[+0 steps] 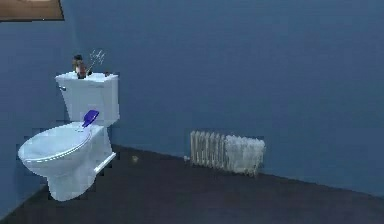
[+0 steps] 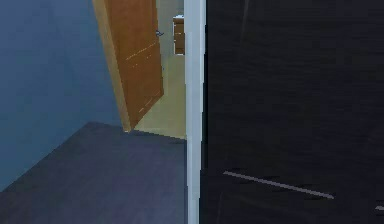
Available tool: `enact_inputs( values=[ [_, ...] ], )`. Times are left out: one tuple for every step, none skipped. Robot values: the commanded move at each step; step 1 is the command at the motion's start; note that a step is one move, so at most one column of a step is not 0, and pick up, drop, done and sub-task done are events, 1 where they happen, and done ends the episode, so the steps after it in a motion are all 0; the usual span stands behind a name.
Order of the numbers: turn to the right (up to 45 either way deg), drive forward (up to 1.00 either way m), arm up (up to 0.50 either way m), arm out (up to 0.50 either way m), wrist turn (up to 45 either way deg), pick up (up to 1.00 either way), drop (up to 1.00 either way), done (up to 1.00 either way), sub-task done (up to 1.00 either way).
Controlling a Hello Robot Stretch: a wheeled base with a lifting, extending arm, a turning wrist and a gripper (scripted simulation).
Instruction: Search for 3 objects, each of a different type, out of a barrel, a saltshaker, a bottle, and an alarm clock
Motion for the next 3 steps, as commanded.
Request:
enact_inputs(
  values=[
    [-6.0,0.0,0.0,0.0,0.0,0.0,0.0,0.0,0.0],
    [0.0,0.25,0.0,0.0,0.0,0.0,0.0,0.0,0.0],
    [45.0,0.0,0.0,0.0,0.0,0.0,0.0,0.0,0.0]
  ],
)
